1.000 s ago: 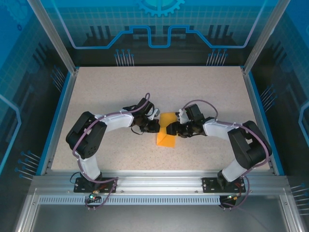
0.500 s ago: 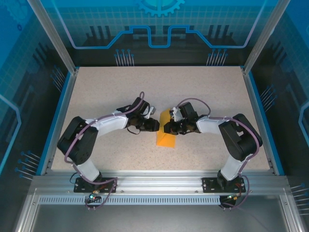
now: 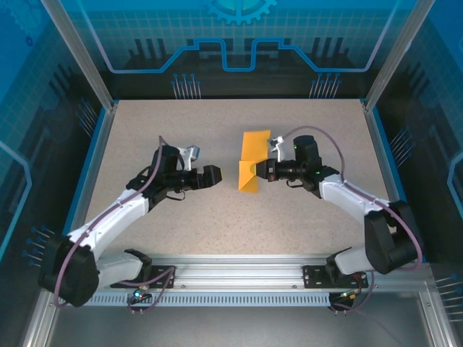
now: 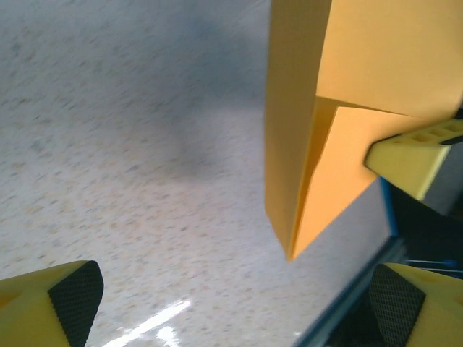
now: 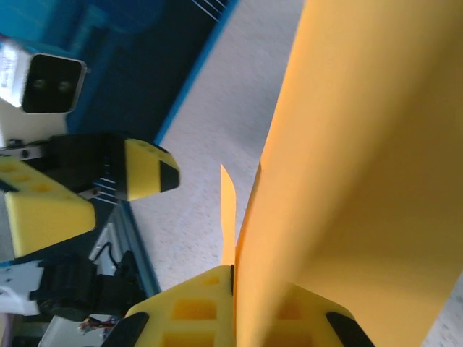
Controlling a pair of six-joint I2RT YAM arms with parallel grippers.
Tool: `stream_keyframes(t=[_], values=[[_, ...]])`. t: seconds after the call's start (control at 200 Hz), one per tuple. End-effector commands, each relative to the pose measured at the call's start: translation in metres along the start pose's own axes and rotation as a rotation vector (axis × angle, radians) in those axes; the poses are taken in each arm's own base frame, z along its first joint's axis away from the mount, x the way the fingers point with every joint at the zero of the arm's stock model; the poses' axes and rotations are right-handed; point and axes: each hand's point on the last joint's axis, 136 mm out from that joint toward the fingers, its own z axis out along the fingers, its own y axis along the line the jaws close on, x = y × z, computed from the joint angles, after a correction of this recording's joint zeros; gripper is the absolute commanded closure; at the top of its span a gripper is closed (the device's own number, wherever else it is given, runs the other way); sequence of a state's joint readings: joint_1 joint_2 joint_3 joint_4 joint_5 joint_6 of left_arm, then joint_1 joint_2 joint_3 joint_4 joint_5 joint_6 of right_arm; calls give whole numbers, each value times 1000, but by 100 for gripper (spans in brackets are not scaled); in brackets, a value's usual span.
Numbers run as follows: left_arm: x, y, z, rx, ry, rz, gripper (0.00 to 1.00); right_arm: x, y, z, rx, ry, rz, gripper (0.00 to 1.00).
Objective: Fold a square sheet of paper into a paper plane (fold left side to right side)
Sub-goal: Pick up the paper from the center of the table, then turn over the paper at the center of the table.
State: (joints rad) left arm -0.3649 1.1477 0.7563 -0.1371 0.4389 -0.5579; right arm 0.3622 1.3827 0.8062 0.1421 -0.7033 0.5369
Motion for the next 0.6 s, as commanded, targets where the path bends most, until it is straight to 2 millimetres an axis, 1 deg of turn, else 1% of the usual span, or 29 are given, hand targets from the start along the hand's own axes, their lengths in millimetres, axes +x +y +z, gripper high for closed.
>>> stream_keyframes(t=[0.0, 0.06, 0.125, 0.18, 0.275, 0.325, 0.335, 0.365, 0.47, 0.595], values=[[-10, -47, -17, 210, -27, 28, 1, -17, 41, -16, -141, -49, -158, 97], [-14, -66, -24, 290, -32, 45, 1, -24, 56, -22, -181, -67, -201, 97], [-17, -82, -30, 362, -31, 67, 1, -30, 71, -27, -221, -76, -230, 97], [-18, -93, -33, 402, -26, 86, 1, -36, 86, -32, -264, -94, -273, 97], [-17, -109, -35, 444, -11, 132, 1, -37, 104, -34, -312, -90, -307, 96], [-16, -115, -33, 452, -1, 145, 1, -34, 110, -34, -327, -81, -313, 96], [-16, -116, -33, 453, 1, 147, 1, -40, 117, -36, -337, -91, -332, 96], [-15, -119, -31, 458, 8, 152, 1, -41, 124, -37, -349, -93, -346, 96], [-15, -128, -26, 476, 23, 164, 1, -41, 139, -36, -382, -92, -361, 96], [-16, -140, -25, 511, 27, 182, 2, -42, 145, -32, -396, -93, -344, 95]])
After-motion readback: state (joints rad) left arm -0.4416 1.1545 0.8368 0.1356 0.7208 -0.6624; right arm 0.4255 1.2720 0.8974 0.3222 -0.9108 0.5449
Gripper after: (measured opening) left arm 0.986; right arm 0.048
